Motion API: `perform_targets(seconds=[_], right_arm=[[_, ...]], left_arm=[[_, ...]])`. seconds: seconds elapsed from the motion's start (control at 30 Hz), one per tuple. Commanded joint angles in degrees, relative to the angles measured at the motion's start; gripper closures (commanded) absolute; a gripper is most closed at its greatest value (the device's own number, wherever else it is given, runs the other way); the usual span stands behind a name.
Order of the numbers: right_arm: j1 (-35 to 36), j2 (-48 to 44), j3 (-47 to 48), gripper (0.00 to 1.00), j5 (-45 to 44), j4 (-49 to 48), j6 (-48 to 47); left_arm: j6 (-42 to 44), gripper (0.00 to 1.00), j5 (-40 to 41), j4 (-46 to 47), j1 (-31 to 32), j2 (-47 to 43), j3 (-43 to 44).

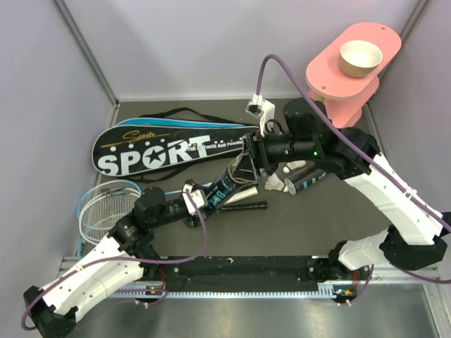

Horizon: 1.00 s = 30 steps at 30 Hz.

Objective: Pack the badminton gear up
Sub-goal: Place the shuttlecock at the shuttle tube.

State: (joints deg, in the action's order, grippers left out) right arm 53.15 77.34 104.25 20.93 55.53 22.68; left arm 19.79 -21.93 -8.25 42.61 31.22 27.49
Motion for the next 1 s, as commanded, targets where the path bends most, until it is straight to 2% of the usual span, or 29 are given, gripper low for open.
perform_targets(seconds=[0.0,0.17,0.3,0.53,0.63,0.8,0.87,0.9,0.93,0.97], right_arm=[[2.05,2.38,2.0,0.29,1.94,-1.41,0.79],[2.93,0.71,7.28,0.24,-1.41,1.95,2.19],[4.33,0.62,7.29,0.23,-2.73,3.01,3.34],[8.29,6.41,6.23,0.23,-7.21,1.34,5.36],[8.29,5.81,4.04,0.22,-7.92,-1.82,6.76],[8.29,2.31,6.93,0.21,-8.35,-2.62,5.98],[8.2,-0.42,7.55,0.2,-12.21,-2.79,4.31],[8.2,-4.61,7.38,0.2,-14.92,-3.49,3.7],[8.2,-7.35,4.42,0.18,-22.78,-4.8,3.17],[8.2,-10.16,1.78,0.15,-27.04,-6.29,3.42]], left_arm=[[1.04,0.97,-2.06,8.51,0.46,-0.64,1.96],[0.86,0.97,-1.54,8.51,0.46,-0.02,2.05],[0.69,0.98,-1.79,8.51,0.54,0.59,2.66],[0.51,0.98,-1.36,8.6,0.46,0.07,2.4],[0.42,0.98,-1.53,8.78,0.46,-0.2,2.4],[0.51,0.98,-0.22,8.95,0.54,-0.72,2.13],[0.6,0.98,1.19,8.78,0.46,-0.99,2.05],[0.77,0.99,1.89,8.78,0.46,-1.08,2.22],[0.77,0.99,2.68,8.78,0.54,-1.34,2.22],[0.77,0.99,4.69,8.95,0.54,-1.51,2.13]])
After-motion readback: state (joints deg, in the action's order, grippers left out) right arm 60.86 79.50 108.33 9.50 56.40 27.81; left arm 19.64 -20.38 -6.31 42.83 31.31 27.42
